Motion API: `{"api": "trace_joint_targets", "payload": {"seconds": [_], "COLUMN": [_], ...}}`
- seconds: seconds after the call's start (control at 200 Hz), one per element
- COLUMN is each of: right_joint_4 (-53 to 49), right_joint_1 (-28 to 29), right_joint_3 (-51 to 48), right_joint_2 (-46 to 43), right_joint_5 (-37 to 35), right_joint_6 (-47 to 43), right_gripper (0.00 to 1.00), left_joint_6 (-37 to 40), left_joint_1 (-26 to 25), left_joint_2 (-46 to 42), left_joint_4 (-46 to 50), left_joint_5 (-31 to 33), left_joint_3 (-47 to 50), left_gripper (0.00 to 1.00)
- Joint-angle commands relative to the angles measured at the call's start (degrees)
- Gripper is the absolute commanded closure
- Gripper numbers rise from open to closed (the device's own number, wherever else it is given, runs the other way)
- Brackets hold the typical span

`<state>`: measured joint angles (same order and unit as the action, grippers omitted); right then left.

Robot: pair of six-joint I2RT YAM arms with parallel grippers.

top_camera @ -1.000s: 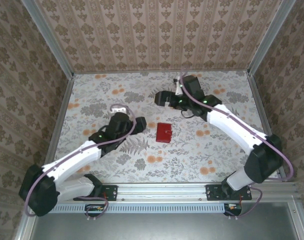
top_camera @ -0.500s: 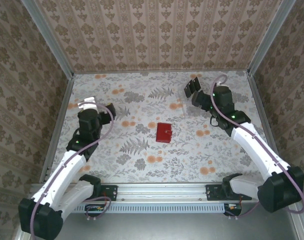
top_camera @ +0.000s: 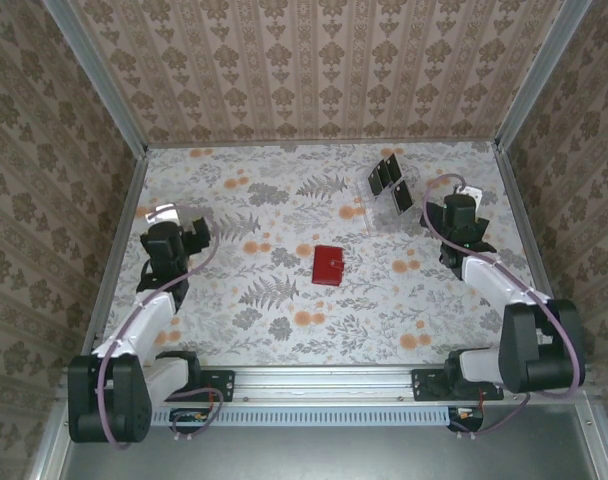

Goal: Put the credit cards into the card holder
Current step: Reset both arms

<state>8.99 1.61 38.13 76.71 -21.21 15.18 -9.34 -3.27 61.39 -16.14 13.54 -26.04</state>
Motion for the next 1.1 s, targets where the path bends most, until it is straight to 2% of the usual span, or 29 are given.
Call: {"api": "trace_joint_targets", "payload": {"seconds": [0.0,0.105,0.26,0.53,0.84,0.95,1.015,1.095], "right_joint_4": [11.0,17.2,23.5,36.9,45.3,50.0,57.8,47.8], "right_joint_1": [-0.3,-0.3,-0.3,0.1,0.2,0.2,0.2,0.2], "right_joint_3": [-2.4,-4.6,-7.2,-15.0,-20.2,-21.9,-22.8,-19.7], "right_joint_2": [2.6,5.7,8.1,6.7,5.8,8.1,12.4,9.9], "right_joint_5": [-2.2,-1.5,0.7,4.8,6.4,8.1,8.4,9.9], "right_joint_6": [-4.7,-6.0,-6.9,-9.3,-10.0,-10.6,-11.3,-11.3], "right_gripper": [0.00,0.00,0.00,0.00,0.00,0.00,0.00,0.00], "left_joint_6": [4.9,7.2,9.8,11.2,12.7,12.8,13.1,12.7], "left_joint_1": [0.7,0.7,0.7,1.1,1.0,1.0,0.8,1.4], "left_joint_2": [2.6,6.5,12.7,19.2,27.5,27.2,27.1,27.2], "left_joint_4": [-8.3,-11.3,-21.3,-31.4,-42.8,-39.2,-35.5,-34.4], "left_joint_5": [-2.1,-1.9,-2.0,-4.8,-7.7,-8.0,-8.9,-10.0], "left_joint_3": [1.4,2.1,4.8,5.6,7.2,5.5,3.7,3.2], "left_gripper": [0.00,0.00,0.00,0.00,0.00,0.00,0.00,0.00]}}
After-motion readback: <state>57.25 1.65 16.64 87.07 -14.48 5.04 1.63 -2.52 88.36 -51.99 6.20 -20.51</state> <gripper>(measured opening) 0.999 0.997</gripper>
